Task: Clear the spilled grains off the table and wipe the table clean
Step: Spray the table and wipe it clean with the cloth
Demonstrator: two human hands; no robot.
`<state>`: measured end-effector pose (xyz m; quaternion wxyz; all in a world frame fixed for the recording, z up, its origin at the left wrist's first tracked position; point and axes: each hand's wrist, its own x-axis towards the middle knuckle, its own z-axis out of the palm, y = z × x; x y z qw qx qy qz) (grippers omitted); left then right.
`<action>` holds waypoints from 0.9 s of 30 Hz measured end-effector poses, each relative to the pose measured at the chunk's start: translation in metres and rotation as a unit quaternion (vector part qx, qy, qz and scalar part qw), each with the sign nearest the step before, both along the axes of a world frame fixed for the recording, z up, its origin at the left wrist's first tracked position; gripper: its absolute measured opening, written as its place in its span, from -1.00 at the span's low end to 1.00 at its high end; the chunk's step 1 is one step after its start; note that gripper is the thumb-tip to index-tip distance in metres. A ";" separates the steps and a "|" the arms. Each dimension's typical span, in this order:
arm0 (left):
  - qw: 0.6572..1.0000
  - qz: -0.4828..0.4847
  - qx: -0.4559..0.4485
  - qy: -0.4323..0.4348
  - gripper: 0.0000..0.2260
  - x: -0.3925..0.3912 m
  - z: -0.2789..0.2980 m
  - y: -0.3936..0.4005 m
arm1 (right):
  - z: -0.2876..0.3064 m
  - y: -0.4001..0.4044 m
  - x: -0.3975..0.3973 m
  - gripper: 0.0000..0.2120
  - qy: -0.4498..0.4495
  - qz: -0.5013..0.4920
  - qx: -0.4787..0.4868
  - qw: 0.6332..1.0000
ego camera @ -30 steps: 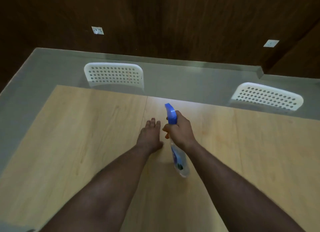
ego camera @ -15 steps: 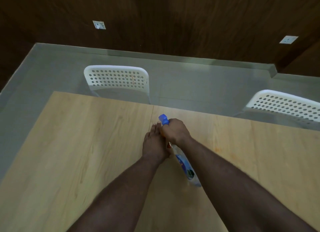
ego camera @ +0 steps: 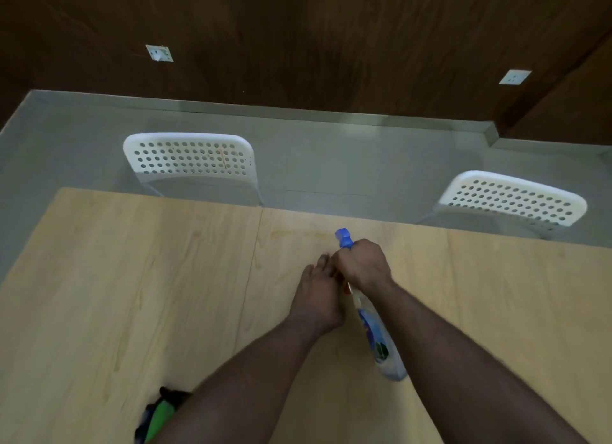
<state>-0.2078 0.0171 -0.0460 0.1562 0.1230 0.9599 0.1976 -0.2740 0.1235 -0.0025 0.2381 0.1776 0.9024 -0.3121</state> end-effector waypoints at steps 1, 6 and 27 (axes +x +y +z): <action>1.000 -0.014 -0.013 -0.012 -0.22 0.002 -0.004 0.010 | 0.001 0.012 0.002 -0.81 0.001 -0.013 -0.001 1.000; 0.995 0.011 -0.069 -0.073 0.04 0.005 -0.010 0.045 | 0.003 0.066 0.004 -0.80 0.010 -0.090 -0.015 0.996; 0.990 0.013 -0.122 -0.068 -0.29 0.048 0.007 0.103 | 0.026 0.167 0.094 -0.83 -0.015 -0.212 -0.071 0.974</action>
